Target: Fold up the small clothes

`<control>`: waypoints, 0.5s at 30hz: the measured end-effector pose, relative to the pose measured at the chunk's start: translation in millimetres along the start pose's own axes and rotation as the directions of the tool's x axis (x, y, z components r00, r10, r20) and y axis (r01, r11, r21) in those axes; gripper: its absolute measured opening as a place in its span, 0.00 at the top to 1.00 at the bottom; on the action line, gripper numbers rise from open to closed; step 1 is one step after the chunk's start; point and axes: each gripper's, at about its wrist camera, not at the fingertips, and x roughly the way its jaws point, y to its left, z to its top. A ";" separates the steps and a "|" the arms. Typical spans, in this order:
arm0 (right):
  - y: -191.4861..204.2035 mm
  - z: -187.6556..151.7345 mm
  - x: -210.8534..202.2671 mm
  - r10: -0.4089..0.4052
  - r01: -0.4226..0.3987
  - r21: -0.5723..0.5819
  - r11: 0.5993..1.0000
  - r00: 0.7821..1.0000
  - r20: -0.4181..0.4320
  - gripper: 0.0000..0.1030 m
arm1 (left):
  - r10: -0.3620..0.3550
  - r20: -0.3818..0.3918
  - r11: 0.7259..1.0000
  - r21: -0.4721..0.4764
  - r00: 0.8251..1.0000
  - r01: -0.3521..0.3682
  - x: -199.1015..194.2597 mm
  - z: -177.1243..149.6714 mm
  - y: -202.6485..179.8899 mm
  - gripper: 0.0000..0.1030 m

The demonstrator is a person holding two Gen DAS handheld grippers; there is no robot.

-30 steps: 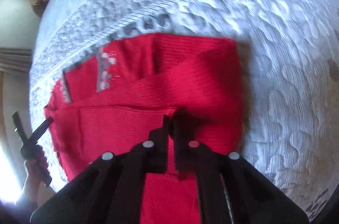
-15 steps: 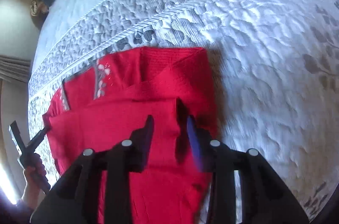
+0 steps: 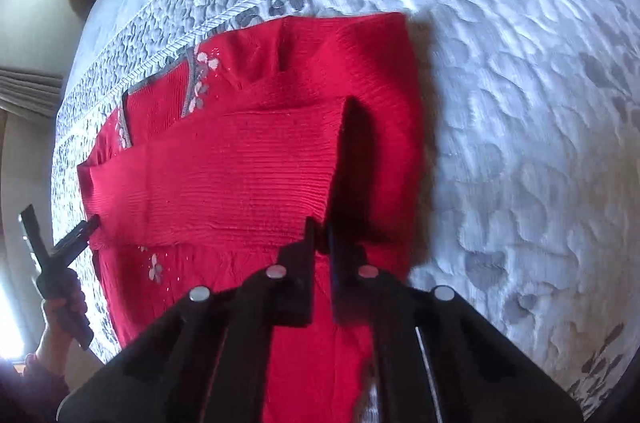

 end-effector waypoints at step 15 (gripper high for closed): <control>19.9 -120.1 -43.9 -0.014 0.014 -0.094 0.995 1.000 0.006 0.73 | -0.089 -0.026 0.992 0.088 0.996 0.091 -61.1 -96.3 15.4 0.17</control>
